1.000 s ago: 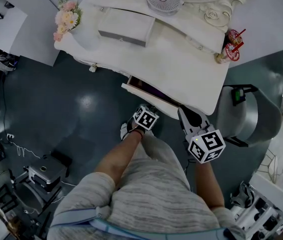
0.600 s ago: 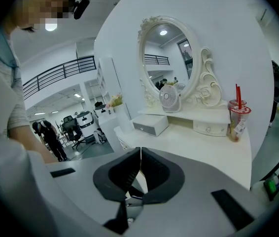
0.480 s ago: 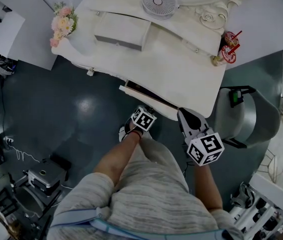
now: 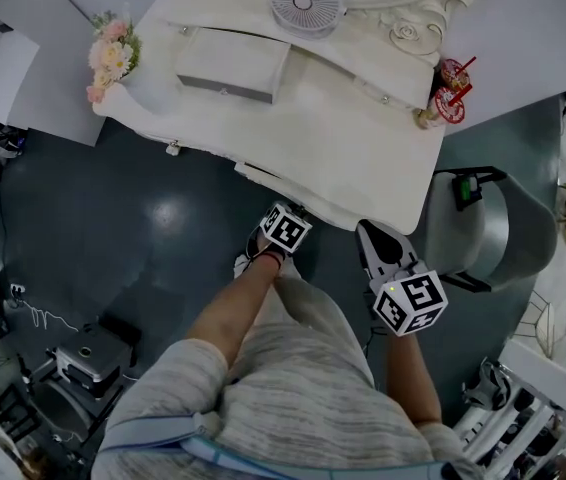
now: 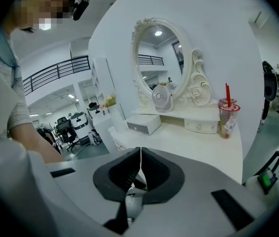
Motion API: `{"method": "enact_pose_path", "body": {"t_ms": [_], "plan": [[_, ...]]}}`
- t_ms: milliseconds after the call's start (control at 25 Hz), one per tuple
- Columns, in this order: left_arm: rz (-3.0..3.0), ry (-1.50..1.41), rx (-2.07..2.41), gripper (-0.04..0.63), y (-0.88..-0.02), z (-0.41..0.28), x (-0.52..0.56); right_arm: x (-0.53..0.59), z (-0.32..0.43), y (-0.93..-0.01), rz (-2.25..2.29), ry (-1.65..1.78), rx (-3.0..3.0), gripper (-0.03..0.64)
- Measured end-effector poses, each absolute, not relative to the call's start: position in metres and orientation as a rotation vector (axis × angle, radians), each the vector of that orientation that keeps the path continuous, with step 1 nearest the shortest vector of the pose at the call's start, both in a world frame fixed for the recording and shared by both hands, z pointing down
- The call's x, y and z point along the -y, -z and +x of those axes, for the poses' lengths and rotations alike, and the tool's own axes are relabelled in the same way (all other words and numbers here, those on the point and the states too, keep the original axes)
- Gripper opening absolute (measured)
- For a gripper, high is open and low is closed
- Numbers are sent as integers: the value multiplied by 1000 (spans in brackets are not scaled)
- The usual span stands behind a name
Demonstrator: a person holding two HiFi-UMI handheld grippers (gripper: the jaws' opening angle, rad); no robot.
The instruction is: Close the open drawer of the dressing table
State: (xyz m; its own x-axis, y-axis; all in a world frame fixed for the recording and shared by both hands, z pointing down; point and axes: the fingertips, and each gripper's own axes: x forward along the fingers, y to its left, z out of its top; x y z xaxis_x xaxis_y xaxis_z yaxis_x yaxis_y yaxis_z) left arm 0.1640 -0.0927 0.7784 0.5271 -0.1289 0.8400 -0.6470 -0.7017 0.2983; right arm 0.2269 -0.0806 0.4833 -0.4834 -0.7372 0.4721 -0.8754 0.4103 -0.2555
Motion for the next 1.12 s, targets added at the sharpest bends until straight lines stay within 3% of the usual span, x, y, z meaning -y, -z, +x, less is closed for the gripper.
{"method": "enact_pose_path", "body": {"t_ms": [1120], "plan": [[2195, -1183, 612, 140, -784, 187, 133, 77, 259, -489, 1523, -722, 2302, 11]]}}
